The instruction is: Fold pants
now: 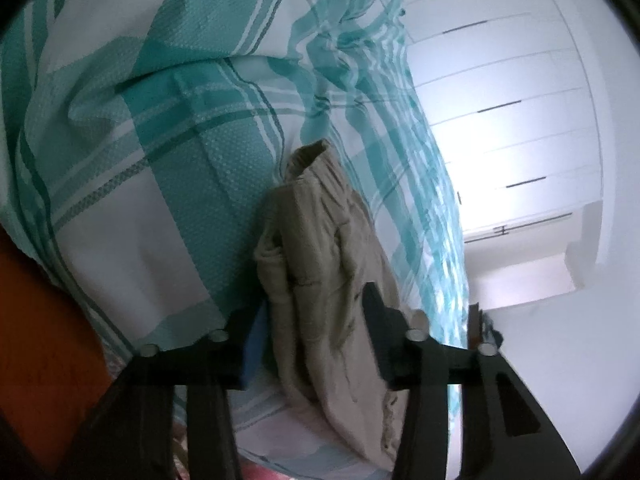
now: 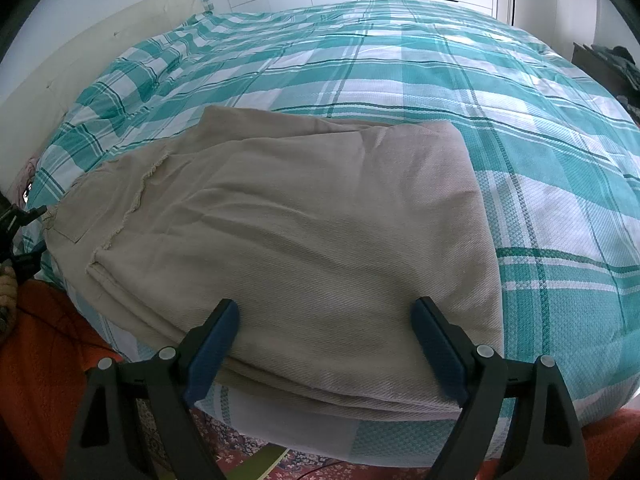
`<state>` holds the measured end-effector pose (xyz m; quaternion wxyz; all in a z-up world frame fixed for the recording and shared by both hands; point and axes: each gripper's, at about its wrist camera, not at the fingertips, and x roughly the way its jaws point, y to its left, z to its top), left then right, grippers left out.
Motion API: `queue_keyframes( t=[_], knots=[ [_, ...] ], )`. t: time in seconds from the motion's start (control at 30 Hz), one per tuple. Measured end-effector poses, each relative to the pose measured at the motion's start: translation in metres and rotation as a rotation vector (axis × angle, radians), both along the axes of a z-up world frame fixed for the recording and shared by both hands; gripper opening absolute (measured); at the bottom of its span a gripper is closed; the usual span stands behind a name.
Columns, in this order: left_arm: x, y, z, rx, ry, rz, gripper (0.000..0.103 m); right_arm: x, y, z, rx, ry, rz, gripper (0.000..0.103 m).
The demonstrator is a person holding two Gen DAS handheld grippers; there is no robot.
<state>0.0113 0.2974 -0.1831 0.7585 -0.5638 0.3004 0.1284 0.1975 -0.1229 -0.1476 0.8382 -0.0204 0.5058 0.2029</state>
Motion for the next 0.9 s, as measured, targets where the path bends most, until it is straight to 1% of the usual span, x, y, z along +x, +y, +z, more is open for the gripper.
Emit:
queue_keyframes(
  t=[0.1, 0.13, 0.2, 0.23, 0.27, 0.33, 0.4, 0.53, 0.57, 0.63, 0.7, 0.73, 0.77, 0.8, 0.83, 0.87, 0.9],
  knots=[
    [0.009, 0.001, -0.009, -0.007, 0.056, -0.02, 0.042, -0.001, 0.0, 0.0, 0.0, 0.001, -0.001, 0.088],
    [0.011, -0.001, -0.009, -0.004, 0.06, -0.025, 0.039, -0.001, 0.0, 0.0, 0.0, 0.001, -0.001, 0.089],
    [0.011, -0.003, -0.007, 0.014, 0.049, -0.025, 0.021, -0.001, 0.0, 0.0, 0.0, 0.0, -0.002, 0.089],
    [0.009, -0.005, -0.004, 0.021, 0.035, -0.021, 0.018, 0.0, 0.0, 0.0, 0.0, 0.0, -0.002, 0.089],
    [0.008, -0.006, 0.001, 0.035, 0.024, -0.019, 0.017, -0.001, -0.001, 0.0, 0.002, 0.0, -0.002, 0.089],
    [0.007, -0.014, 0.017, 0.087, 0.013, -0.034, 0.016, -0.001, 0.0, 0.0, 0.003, 0.001, -0.002, 0.089],
    [0.011, -0.026, 0.044, 0.157, -0.008, -0.073, 0.016, -0.001, 0.001, 0.0, 0.004, 0.002, -0.001, 0.089],
    [0.027, -0.061, 0.104, 0.271, -0.081, -0.187, 0.015, -0.001, 0.001, 0.004, 0.001, 0.001, 0.002, 0.088],
    [0.032, -0.074, 0.122, 0.307, -0.111, -0.232, 0.015, -0.003, 0.001, 0.01, 0.0, -0.007, -0.003, 0.086],
    [0.039, -0.096, 0.146, 0.367, -0.151, -0.294, 0.015, -0.007, -0.001, 0.021, 0.02, -0.025, -0.011, 0.085],
    [0.046, -0.117, 0.162, 0.392, -0.188, -0.345, 0.015, -0.003, 0.002, 0.033, 0.093, -0.016, 0.0, 0.081],
    [0.048, -0.121, 0.164, 0.393, -0.198, -0.358, 0.015, 0.004, 0.006, 0.037, 0.147, 0.009, 0.018, 0.075],
    [0.051, -0.128, 0.166, 0.394, -0.207, -0.373, 0.015, 0.017, 0.018, 0.041, 0.239, 0.069, 0.059, 0.069],
    [0.055, -0.131, 0.165, 0.397, -0.209, -0.383, 0.015, 0.026, 0.026, 0.042, 0.305, 0.113, 0.083, 0.065],
    [0.057, -0.136, 0.165, 0.404, -0.209, -0.393, 0.015, 0.04, 0.039, 0.042, 0.39, 0.182, 0.111, 0.06],
    [0.058, -0.139, 0.165, 0.409, -0.208, -0.398, 0.015, 0.053, 0.055, 0.039, 0.459, 0.256, 0.133, 0.053],
    [0.061, -0.138, 0.163, 0.409, -0.208, -0.399, 0.015, 0.068, 0.076, 0.034, 0.513, 0.331, 0.147, 0.049]
  ],
)
